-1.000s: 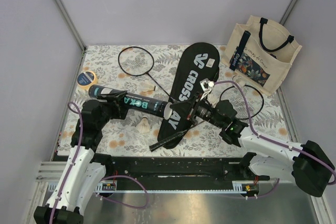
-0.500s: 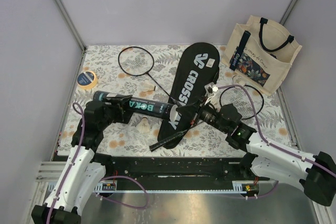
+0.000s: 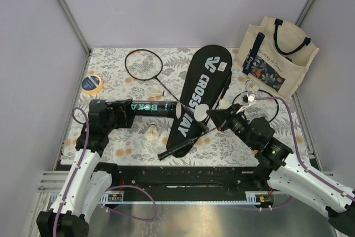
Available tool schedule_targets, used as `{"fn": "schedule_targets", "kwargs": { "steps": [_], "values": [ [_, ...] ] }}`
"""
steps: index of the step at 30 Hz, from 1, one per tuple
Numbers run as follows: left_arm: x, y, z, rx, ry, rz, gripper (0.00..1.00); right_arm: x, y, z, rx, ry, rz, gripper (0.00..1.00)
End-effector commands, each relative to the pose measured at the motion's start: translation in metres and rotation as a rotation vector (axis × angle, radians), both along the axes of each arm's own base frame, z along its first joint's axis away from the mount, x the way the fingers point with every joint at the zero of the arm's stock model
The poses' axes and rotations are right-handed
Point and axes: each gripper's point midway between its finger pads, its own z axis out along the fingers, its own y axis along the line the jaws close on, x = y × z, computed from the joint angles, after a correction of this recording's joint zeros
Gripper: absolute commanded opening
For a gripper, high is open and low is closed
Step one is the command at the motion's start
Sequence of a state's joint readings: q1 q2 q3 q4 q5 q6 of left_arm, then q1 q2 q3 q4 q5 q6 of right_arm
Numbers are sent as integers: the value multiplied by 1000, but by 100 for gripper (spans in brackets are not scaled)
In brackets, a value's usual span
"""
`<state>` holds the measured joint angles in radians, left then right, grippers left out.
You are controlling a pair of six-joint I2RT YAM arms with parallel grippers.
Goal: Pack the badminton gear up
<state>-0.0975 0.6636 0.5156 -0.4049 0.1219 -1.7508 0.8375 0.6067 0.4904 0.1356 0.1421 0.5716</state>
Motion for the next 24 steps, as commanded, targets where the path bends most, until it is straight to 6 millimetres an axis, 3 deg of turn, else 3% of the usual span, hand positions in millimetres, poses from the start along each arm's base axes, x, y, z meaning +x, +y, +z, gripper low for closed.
{"fn": "schedule_targets", "kwargs": {
  "steps": [1,7,14,19,24],
  "values": [
    [9,8,34,10,-105,40,21,11,-25,-27,-81,149,-153,0],
    [2,10,43,34,-77,38,21,-5,-86,-111,-216,488,-439,0],
    [-4,4,49,21,-61,2,22,-29,-114,-175,-228,669,-560,3],
    [-2,7,56,63,-82,-3,24,-36,-126,-207,-273,750,-634,7],
    [5,6,64,80,-122,-15,26,-36,-132,-213,-297,759,-675,18]
  ]
}}
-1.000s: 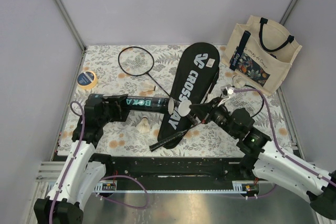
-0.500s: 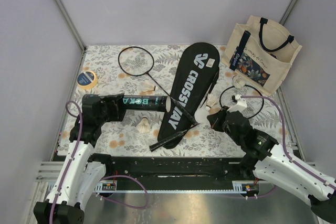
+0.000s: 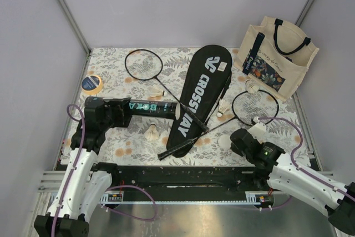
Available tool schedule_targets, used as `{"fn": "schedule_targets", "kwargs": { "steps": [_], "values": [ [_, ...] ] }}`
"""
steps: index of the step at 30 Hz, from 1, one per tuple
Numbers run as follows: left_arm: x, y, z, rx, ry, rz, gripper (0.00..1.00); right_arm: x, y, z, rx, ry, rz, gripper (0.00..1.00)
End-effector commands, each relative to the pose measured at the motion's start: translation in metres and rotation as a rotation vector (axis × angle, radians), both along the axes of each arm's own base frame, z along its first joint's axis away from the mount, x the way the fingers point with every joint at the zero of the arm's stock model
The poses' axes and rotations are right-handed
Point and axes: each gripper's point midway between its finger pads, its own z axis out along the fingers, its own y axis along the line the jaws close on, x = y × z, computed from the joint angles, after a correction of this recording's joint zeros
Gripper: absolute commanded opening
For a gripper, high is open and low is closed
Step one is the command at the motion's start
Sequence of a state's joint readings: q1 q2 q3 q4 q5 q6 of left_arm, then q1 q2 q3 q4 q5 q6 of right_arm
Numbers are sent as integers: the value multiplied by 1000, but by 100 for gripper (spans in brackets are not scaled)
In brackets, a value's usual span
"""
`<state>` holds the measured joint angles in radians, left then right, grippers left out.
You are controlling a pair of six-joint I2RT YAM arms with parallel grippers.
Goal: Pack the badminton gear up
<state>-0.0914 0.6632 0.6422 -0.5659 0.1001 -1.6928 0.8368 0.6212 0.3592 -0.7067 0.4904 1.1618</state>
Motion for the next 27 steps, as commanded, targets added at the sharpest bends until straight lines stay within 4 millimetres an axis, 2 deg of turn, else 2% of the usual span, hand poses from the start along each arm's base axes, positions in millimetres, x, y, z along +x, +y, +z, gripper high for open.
{"fn": "schedule_targets", "kwargs": {
  "steps": [1,4,7,11,16,18,22,27],
  "values": [
    [16,0,43,28,-150,-17,27,9,-12,5,-23,-38,-98,21],
    [21,1,44,69,-166,-38,30,17,-10,13,-50,-87,-55,32],
    [24,-1,36,70,-142,-66,31,32,-5,33,-63,-183,-16,41],
    [21,-9,14,8,-81,-144,31,55,21,80,-95,-378,179,50],
    [9,-16,-8,-73,-5,-220,28,85,17,138,-249,-478,273,56],
    [5,-19,-11,-86,5,-243,28,100,23,148,-250,-457,342,58],
    [-3,-24,-15,-106,9,-270,27,126,42,145,-250,-356,526,61],
    [-14,-26,-16,-95,15,-294,27,160,43,135,-270,-229,608,64]
  ]
}}
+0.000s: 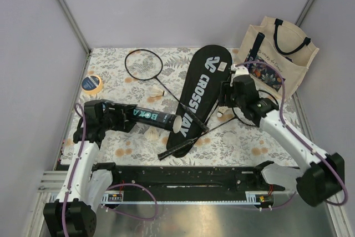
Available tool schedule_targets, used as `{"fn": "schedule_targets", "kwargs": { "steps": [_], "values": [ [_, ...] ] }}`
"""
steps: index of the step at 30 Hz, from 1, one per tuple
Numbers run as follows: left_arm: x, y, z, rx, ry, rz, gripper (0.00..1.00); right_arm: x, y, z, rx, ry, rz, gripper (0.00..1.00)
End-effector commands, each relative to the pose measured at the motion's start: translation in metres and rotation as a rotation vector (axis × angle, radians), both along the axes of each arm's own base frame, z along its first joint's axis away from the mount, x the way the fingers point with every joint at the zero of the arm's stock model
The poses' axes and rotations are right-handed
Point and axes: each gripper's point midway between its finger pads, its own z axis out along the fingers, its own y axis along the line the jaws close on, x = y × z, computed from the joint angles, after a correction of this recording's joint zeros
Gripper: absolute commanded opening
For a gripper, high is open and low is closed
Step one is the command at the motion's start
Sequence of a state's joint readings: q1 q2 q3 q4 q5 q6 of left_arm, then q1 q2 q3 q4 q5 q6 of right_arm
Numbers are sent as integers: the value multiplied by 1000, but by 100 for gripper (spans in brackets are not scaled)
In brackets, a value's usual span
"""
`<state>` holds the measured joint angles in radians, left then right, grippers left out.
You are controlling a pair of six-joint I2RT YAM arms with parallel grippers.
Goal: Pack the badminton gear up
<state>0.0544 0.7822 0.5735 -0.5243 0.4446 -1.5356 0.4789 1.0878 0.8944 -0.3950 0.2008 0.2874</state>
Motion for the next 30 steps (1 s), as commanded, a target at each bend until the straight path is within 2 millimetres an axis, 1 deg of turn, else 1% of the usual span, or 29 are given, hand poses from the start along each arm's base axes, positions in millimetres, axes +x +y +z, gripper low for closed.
{"fn": "schedule_targets", "kwargs": {
  "steps": [1,2,3,4,6,10,12,16,19,22,27,28,30],
  "values": [
    [-7,-10,21,-14,-90,-78,27,20,14,-6,-14,98,200,65],
    [-9,-9,20,-6,-91,-82,27,27,12,-5,10,115,203,65],
    [-11,-10,20,-4,-90,-87,27,34,11,-11,26,147,208,66],
    [-12,-10,19,-3,-86,-86,27,39,11,-11,53,169,230,67],
    [-15,-10,17,-4,-81,-88,27,47,14,-21,95,239,282,69],
    [-18,-11,16,-12,-82,-92,27,55,9,-44,115,368,321,70],
    [-18,-11,17,-14,-86,-90,27,56,6,-55,121,421,331,70],
    [-19,-11,18,-18,-91,-88,27,67,-2,-75,135,474,324,71],
    [-19,-11,18,-14,-91,-85,27,72,-2,-88,194,522,336,72],
    [-19,-10,15,-12,-82,-83,27,70,-1,-98,232,570,343,69],
    [-19,-11,15,-14,-82,-86,27,63,-7,-110,201,601,352,63],
    [-19,-11,16,-14,-85,-88,27,62,-7,-111,202,608,355,60],
    [-19,-10,14,-7,-83,-84,27,60,-8,-114,211,621,364,50]
  ]
}}
